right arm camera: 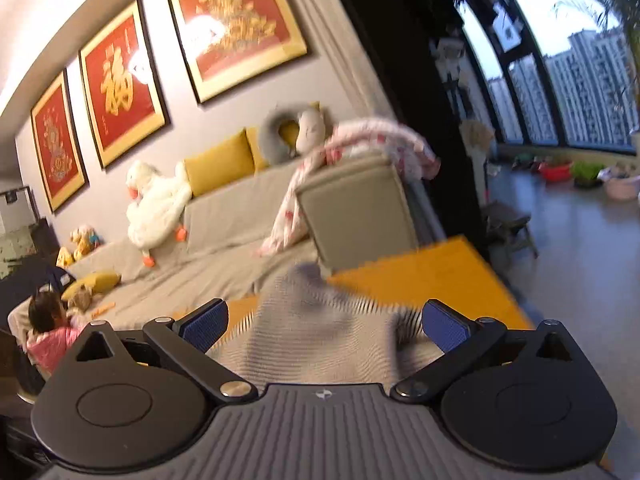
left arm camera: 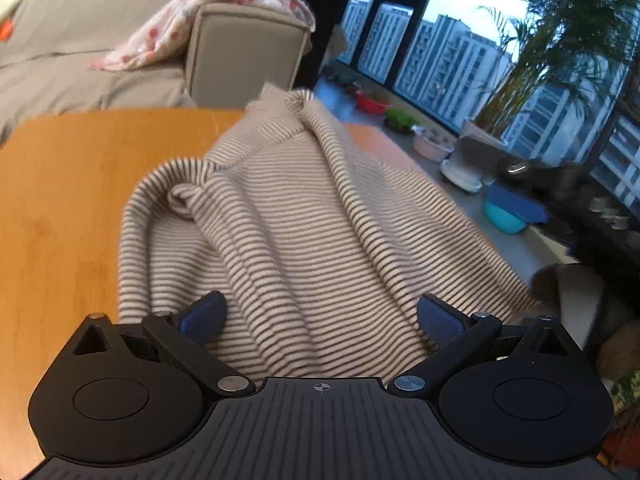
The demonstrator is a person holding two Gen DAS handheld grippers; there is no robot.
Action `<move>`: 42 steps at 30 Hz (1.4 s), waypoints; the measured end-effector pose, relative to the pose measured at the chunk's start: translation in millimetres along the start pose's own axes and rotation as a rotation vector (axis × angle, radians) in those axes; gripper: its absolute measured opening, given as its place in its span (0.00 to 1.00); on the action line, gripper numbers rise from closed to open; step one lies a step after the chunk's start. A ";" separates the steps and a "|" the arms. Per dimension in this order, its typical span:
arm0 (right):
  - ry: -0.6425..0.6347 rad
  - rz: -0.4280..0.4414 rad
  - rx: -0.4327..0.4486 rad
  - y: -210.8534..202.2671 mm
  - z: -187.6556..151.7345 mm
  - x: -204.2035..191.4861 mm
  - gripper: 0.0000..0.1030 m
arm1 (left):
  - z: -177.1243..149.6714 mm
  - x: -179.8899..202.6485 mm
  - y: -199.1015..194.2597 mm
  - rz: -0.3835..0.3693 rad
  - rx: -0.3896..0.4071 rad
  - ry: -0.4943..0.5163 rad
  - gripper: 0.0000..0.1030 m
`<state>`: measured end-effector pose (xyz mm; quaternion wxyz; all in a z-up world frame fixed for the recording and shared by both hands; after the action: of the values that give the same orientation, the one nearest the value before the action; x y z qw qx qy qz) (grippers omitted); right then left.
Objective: Fold clothes
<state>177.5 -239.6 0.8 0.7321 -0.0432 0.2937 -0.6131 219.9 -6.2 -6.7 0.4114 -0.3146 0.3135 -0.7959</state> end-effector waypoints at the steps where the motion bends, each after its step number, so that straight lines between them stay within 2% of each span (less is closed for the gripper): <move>1: 0.012 0.022 -0.034 4.4 -0.4 2.4 1.00 | -1.9 -1.3 2.1 0.010 -0.009 0.004 1.00; 3: 0.044 0.073 -0.112 5.3 -3.6 11.2 1.00 | -9.0 5.6 -2.4 0.034 -0.031 0.017 1.00; 5: 0.109 0.142 -0.236 3.3 -11.2 24.1 1.00 | -17.8 10.2 -10.3 0.036 -0.052 0.016 1.00; 6: 0.134 0.178 -0.271 -3.3 -17.3 29.9 1.00 | -22.5 13.1 -15.5 0.005 -0.075 0.014 1.00; 8: 0.154 0.221 -0.286 -22.5 -28.5 38.6 1.00 | -29.1 14.4 -22.3 -0.055 -0.097 0.003 1.00; 11: 0.159 0.234 -0.286 -43.1 -39.9 45.6 1.00 | -35.7 11.4 -28.0 -0.144 -0.100 -0.021 1.00; 15: 0.213 0.231 -0.271 -40.9 -40.6 54.5 1.00 | -43.6 7.1 -34.8 -0.261 -0.101 -0.057 1.00; 19: 0.240 0.226 -0.266 -43.1 -39.3 58.6 1.00 | -22.9 4.0 -15.3 -0.308 -0.041 -0.188 0.98; 20: 0.253 0.219 -0.260 -44.4 -38.9 59.4 1.00 | -16.7 4.1 -10.3 -0.315 -0.048 -0.204 0.94; 22: 0.269 0.191 -0.249 -45.3 -37.6 56.7 1.00 | -5.2 -3.2 -9.0 -0.326 -0.043 -0.248 0.44; 23: 0.267 0.173 -0.249 -45.8 -37.9 54.4 1.00 | 0.9 -9.6 -10.2 -0.335 -0.036 -0.275 0.36; 24: 0.264 0.158 -0.252 -46.1 -38.1 51.8 1.00 | 6.8 -19.8 -15.5 -0.339 -0.011 -0.304 0.24; 25: 0.256 0.147 -0.260 -45.9 -38.1 48.7 1.00 | 12.8 -30.0 -20.7 -0.343 0.014 -0.332 0.18; 27: 0.186 0.110 -0.303 -41.8 -35.2 37.7 1.00 | 24.0 -52.8 -36.0 -0.322 0.081 -0.376 0.14; 30: 0.028 0.039 -0.383 -32.8 -31.3 15.1 1.00 | 33.8 -101.6 -76.5 -0.217 0.229 -0.457 0.14; 32: -0.110 -0.009 -0.435 -24.3 -32.6 -4.8 1.00 | 27.6 -133.9 -96.9 -0.151 0.282 -0.525 0.13; 35: -0.225 -0.022 -0.478 -15.5 -35.3 -27.9 1.00 | 11.2 -167.7 -109.0 -0.085 0.245 -0.591 0.16; 37: -0.293 -0.038 -0.478 -12.7 -34.2 -40.4 0.99 | 0.1 -172.2 -114.7 0.000 0.209 -0.555 0.22; 38: -0.331 -0.048 -0.456 -14.2 -31.3 -46.4 0.95 | -3.7 -172.6 -116.9 0.032 0.189 -0.530 0.23; 39: -0.373 -0.064 -0.423 -16.7 -26.5 -52.9 0.93 | -2.6 -168.0 -118.5 0.037 0.187 -0.500 0.34; 40: -0.415 -0.084 -0.377 -20.0 -19.7 -60.4 0.89 | -1.4 -163.5 -120.1 0.042 0.185 -0.471 0.48; 41: -0.436 -0.099 -0.340 -19.9 -12.0 -68.0 0.86 | -0.3 -158.9 -121.7 0.047 0.184 -0.441 0.54; 42: -0.437 -0.107 -0.310 -16.9 -3.6 -75.2 0.85 | 0.9 -154.3 -123.3 0.052 0.182 -0.412 0.66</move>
<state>155.3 -173.3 33.4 0.7292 -0.3018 0.2164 -0.5747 235.7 182.4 49.9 0.5137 -0.4240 0.1578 -0.7290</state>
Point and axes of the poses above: each gripper's, at about its wrist camera, not at the fingertips, and y roughly the way its jaws point, x to its right, z to its top, the point moved 1 cm from there along y, roughly the way its jaws point, and after that the axes turned 10 degrees about -x, right-handed, at the moved point
